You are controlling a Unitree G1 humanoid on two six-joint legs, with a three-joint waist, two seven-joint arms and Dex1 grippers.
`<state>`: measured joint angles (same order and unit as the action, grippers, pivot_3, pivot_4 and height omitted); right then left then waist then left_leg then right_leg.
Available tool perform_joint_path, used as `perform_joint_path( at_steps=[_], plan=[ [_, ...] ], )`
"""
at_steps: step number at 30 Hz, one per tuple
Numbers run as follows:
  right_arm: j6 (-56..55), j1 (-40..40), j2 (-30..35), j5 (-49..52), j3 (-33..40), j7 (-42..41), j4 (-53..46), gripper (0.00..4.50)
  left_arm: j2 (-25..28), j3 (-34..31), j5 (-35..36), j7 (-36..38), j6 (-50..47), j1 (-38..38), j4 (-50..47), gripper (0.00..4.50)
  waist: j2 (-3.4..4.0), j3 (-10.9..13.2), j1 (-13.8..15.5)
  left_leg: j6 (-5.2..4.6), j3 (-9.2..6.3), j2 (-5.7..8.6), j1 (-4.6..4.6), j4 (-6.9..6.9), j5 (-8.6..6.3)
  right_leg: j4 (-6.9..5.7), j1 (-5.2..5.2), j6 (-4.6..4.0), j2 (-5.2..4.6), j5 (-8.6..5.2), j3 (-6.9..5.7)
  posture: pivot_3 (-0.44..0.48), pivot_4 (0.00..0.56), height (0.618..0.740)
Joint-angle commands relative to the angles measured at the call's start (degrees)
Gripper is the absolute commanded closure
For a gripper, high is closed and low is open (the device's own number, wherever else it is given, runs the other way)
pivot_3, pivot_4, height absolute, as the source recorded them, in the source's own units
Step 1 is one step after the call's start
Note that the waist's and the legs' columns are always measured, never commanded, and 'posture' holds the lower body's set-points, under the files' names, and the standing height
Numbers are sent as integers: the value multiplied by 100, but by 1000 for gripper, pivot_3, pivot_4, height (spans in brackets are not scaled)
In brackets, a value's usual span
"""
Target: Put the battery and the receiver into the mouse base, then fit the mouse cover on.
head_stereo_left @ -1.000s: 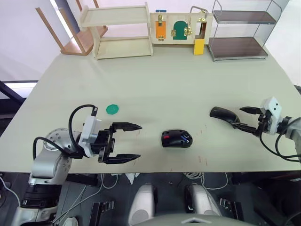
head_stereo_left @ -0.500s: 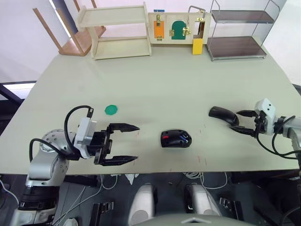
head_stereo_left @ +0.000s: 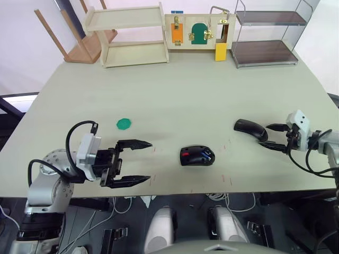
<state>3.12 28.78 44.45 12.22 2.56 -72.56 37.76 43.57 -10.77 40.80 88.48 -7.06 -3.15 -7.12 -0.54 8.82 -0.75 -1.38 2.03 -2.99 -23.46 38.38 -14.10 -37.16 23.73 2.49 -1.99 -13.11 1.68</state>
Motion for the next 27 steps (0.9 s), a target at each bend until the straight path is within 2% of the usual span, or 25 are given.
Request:
perform_joint_path(
  at_steps=[1,21,25,26,27],
  plan=[
    [-24,146,6,77,117,-39,16,0,21,-169,129,-50,-94,-1,-42,82,0,0,0,0,0,0,0,0,0,0,0,0,0,0,0,0,150,740],
    [-204,357,-116,-11,73,-156,319,0,22,-272,261,-405,-562,83,-239,82,3,5,-3,0,1,0,0,0,0,0,0,0,0,0,0,0,150,740],
    [-255,363,-119,-22,85,-158,354,1814,11,-277,265,-428,-577,105,-274,0,4,6,-3,0,1,0,0,0,0,0,0,0,0,0,0,0,150,740],
    [-262,361,-120,-23,90,-154,356,2169,7,-280,268,-435,-582,111,-283,0,4,6,-4,0,1,0,0,0,0,0,0,0,0,0,0,0,150,740],
    [-277,362,-122,-30,92,-148,367,2230,5,-283,273,-442,-593,115,-290,0,4,6,-4,0,1,0,0,0,0,0,0,0,0,0,0,0,150,740]
  ],
)
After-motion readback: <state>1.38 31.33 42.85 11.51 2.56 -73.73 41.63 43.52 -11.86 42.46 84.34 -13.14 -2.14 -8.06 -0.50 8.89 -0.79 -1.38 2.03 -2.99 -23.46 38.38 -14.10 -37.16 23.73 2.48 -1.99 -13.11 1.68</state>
